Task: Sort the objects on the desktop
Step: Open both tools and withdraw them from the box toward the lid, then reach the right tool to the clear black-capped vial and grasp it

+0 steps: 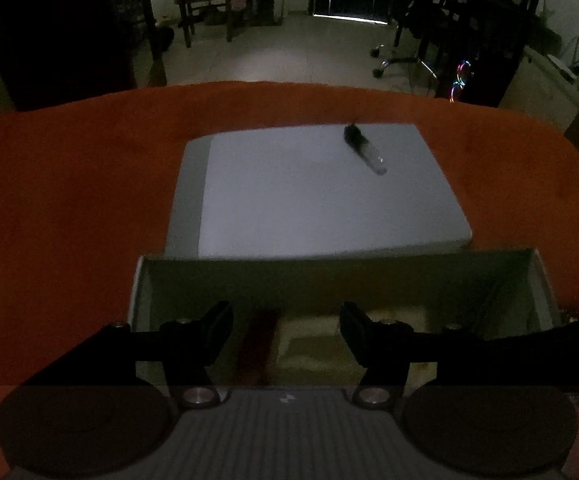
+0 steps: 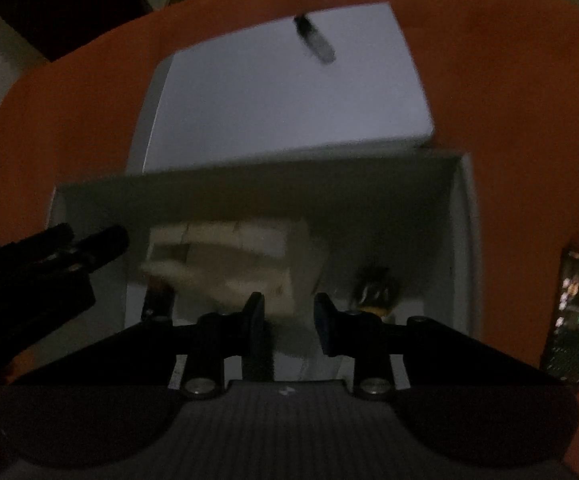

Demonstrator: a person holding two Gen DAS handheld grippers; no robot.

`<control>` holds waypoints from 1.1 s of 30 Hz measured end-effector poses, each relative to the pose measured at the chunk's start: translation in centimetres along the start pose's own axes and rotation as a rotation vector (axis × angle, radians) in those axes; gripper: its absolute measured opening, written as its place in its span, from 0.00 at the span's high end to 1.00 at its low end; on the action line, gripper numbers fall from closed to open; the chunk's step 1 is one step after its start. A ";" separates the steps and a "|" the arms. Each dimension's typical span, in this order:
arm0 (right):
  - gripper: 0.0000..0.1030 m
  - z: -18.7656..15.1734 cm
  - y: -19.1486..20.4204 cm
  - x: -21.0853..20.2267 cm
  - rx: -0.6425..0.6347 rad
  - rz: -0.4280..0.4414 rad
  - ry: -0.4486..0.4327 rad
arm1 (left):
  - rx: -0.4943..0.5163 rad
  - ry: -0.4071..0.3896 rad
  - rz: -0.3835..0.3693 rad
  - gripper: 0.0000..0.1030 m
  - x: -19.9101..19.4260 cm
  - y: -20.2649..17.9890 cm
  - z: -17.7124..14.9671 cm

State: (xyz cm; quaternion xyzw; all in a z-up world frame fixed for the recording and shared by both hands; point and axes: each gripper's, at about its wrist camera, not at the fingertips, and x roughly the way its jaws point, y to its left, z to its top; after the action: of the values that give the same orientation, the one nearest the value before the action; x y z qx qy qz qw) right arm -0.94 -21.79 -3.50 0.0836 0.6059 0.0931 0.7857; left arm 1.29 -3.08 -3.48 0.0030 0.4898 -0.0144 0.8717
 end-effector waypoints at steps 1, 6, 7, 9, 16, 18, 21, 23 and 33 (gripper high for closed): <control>0.70 0.4 -0.1 0.1 0.002 -0.003 -0.005 | -0.003 -0.001 0.000 0.46 0.1 -0.1 0.5; 0.70 3.0 -0.9 0.1 0.015 -0.013 -0.021 | -0.005 0.011 -0.002 0.46 1.1 -0.2 2.8; 0.70 3.5 -1.0 0.1 0.019 -0.014 -0.022 | -0.005 0.013 -0.001 0.46 1.3 -0.2 3.2; 0.70 4.6 -1.2 0.3 0.021 -0.017 -0.019 | -0.008 0.022 -0.003 0.46 1.8 -0.1 3.9; 0.70 8.5 -1.5 1.7 0.013 -0.022 -0.027 | -0.024 0.042 0.003 0.46 4.3 0.8 6.5; 0.70 9.8 -1.5 2.5 0.008 -0.029 -0.030 | -0.034 0.046 0.002 0.46 5.1 1.2 7.2; 0.70 12.1 -1.7 4.4 0.005 -0.035 -0.042 | -0.065 0.057 -0.005 0.43 6.2 2.1 7.7; 0.70 13.7 -1.9 5.9 -0.001 -0.040 -0.052 | -0.072 0.058 -0.006 0.42 6.5 2.4 7.6; 0.70 19.9 -3.0 12.4 0.034 -0.034 -0.101 | -0.071 0.081 -0.077 0.42 7.3 3.0 7.5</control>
State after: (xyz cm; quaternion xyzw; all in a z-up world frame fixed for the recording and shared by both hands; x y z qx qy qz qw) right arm 21.50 -21.97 -10.86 0.0913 0.5681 0.0647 0.8153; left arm 11.61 -0.37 -5.82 -0.0462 0.5246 -0.0302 0.8496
